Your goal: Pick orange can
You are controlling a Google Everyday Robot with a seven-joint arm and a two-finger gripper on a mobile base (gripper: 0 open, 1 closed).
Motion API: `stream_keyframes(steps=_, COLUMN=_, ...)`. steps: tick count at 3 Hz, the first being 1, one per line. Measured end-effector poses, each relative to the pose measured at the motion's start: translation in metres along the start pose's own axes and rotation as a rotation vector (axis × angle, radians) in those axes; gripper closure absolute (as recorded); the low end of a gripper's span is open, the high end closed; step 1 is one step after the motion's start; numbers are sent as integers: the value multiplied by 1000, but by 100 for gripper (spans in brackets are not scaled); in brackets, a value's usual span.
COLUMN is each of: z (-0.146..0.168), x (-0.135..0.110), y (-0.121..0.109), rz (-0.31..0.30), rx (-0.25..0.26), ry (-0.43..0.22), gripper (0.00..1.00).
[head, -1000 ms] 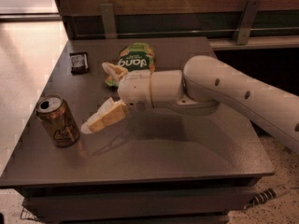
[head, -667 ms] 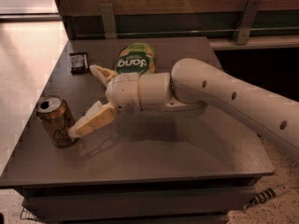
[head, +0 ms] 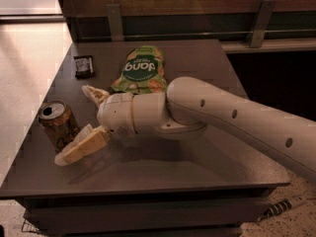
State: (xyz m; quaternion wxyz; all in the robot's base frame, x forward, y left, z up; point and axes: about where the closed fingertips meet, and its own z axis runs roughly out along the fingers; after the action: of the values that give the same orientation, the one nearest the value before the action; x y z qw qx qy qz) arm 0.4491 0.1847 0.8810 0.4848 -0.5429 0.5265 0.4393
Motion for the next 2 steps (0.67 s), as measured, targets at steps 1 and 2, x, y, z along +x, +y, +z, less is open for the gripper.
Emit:
stream_keyframes(steps=1, z=14, x=9, y=14, rz=26, rx=-16, ry=-6, gripper=24)
stream_keyframes(steps=2, z=14, x=7, y=14, rz=22, rx=-18, ry=-6, gripper=46)
